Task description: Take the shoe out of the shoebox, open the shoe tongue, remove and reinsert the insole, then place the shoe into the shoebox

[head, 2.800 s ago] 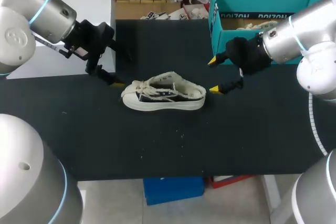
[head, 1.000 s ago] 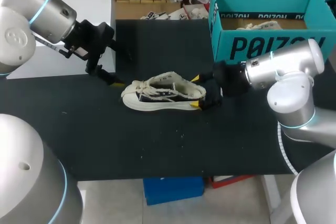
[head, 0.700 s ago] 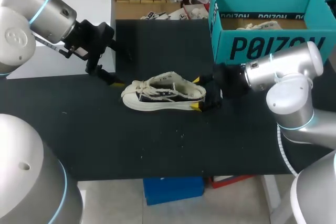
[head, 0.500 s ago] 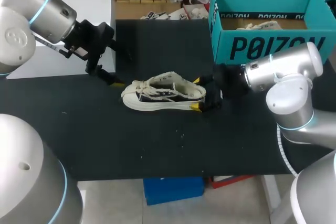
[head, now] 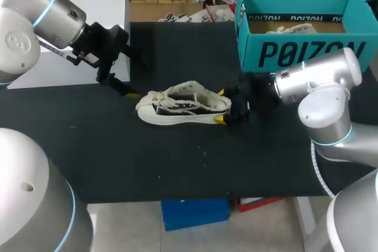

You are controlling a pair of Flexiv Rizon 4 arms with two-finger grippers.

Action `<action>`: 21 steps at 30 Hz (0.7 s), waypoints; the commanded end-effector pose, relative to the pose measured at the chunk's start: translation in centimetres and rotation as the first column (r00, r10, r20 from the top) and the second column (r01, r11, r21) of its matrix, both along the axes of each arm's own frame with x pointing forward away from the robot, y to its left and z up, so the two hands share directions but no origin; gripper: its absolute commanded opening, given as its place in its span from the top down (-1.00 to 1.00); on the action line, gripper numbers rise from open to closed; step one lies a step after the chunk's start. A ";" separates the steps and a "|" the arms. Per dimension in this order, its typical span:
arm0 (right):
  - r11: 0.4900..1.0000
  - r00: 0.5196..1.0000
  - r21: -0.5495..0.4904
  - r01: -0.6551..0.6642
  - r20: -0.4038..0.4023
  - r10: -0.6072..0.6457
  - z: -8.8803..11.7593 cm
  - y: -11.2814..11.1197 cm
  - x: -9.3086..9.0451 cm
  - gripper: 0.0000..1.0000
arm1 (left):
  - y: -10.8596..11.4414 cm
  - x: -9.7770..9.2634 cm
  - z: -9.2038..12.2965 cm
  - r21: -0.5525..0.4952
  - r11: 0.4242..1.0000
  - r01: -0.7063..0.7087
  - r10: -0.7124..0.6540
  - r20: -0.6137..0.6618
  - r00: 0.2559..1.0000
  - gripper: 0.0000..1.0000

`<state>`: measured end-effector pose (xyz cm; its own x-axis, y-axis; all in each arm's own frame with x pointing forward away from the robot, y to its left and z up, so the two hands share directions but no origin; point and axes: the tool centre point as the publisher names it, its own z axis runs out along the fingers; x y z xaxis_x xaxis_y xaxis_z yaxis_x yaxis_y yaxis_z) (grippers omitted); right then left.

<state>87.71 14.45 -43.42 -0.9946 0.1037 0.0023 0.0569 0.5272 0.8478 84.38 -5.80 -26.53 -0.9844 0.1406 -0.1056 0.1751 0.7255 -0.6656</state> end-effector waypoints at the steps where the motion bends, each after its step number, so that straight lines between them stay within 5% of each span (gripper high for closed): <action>1: 1.000 1.000 -0.003 0.001 -0.001 -0.001 -0.1 0.3 0.1 1.00 | 0.0 0.0 -0.2 -0.002 1.000 -0.001 0.001 0.005 1.000 -1.00; 11: 1.000 1.000 -0.003 0.001 -0.001 -0.001 -0.1 0.3 0.1 1.00 | -2.8 -1.5 1.2 0.166 0.949 -0.267 0.292 -0.147 0.945 -1.00; 21: 1.000 1.000 -0.003 0.001 -0.001 -0.001 -0.1 0.3 0.1 1.00 | -3.5 -1.9 1.5 0.188 0.941 -0.281 0.313 -0.167 0.935 -1.00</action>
